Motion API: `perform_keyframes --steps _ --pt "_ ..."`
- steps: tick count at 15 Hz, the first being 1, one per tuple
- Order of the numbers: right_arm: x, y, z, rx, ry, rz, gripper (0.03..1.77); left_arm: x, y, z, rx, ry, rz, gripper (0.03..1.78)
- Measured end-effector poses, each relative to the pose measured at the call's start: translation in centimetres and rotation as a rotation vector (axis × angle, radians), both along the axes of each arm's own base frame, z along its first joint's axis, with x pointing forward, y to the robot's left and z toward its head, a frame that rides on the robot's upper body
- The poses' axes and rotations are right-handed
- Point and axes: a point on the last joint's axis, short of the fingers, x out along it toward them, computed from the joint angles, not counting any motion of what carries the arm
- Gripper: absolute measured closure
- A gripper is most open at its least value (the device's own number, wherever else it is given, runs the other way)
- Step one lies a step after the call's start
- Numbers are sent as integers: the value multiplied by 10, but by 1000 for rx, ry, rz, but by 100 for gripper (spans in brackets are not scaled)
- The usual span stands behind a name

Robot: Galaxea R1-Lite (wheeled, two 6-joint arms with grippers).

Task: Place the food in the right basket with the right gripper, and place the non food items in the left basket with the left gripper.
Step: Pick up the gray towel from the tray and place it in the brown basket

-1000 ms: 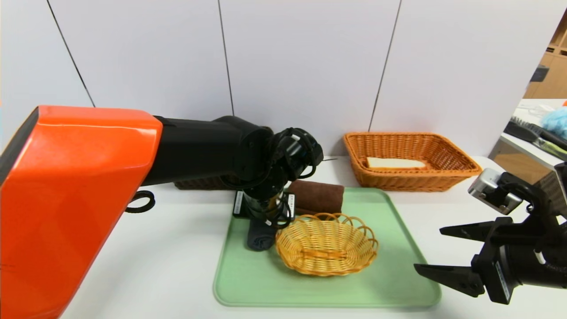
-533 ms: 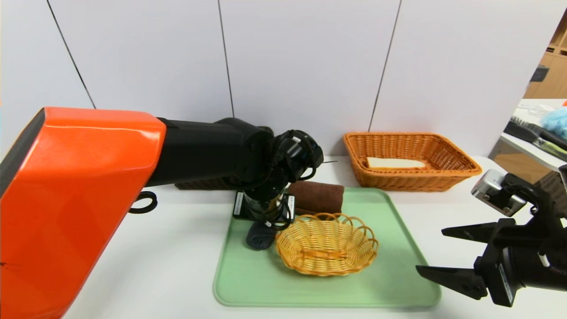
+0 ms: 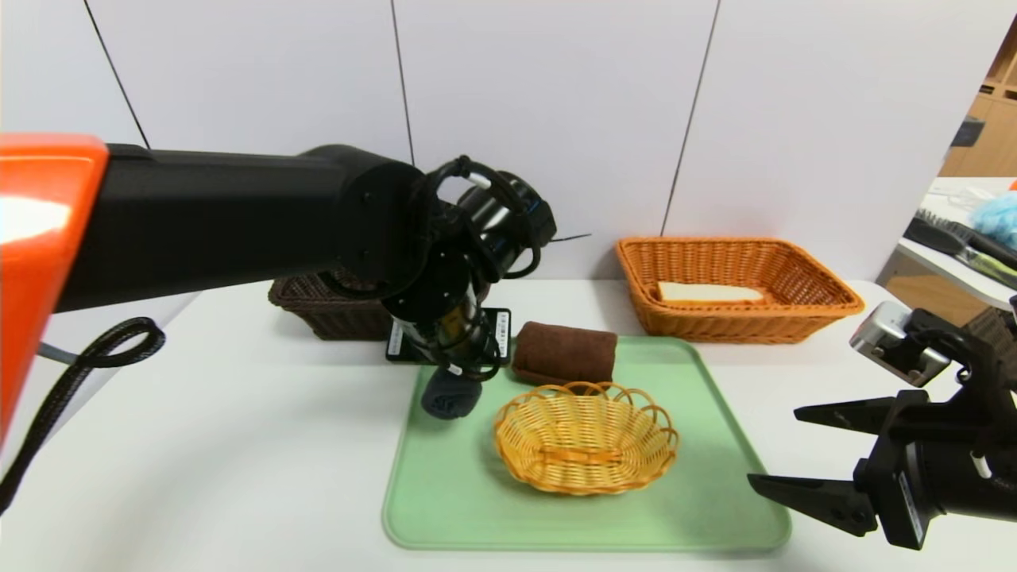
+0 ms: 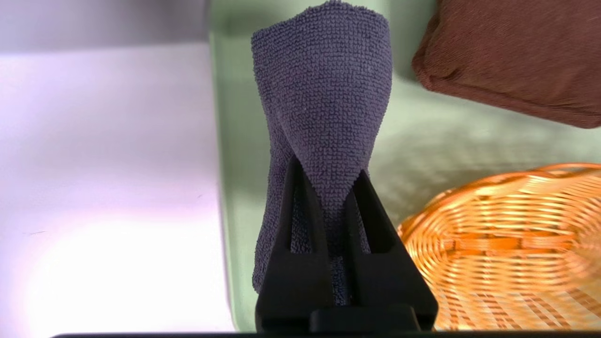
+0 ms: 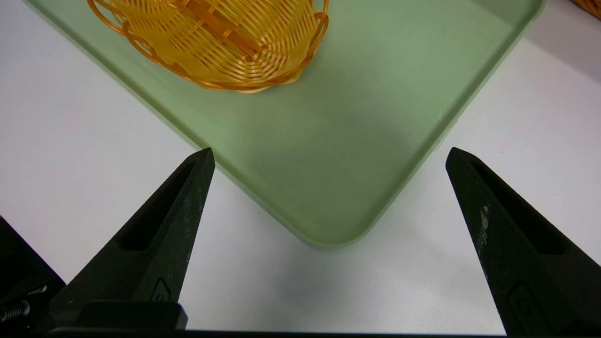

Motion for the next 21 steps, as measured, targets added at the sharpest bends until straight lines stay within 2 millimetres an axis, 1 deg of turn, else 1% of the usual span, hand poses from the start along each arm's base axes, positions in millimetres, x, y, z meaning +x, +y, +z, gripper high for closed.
perform_keyframes --steps 2,4,7,10,12,15,18,21 --pt "-1 0 1 3 -3 -2 10 -8 9 19 -20 -41 -16 168" --pt "-2 0 1 5 -4 -1 10 -11 16 35 -25 -103 -36 168" --pt "-3 -1 0 4 -1 0 10 -1 30 54 -20 -206 -62 168" --pt "-4 -1 -2 3 4 0 10 13 49 69 57 -293 -120 168" --pt "-4 -1 -3 2 8 0 10 22 58 72 130 -327 -189 168" --pt "-5 -1 -5 0 14 2 10 36 75 71 237 -335 -285 168" --pt "-5 -2 -6 -1 17 4 10 53 94 71 323 -373 -421 168" --pt "-5 -1 -6 -2 17 5 10 72 109 70 409 -449 -557 168"
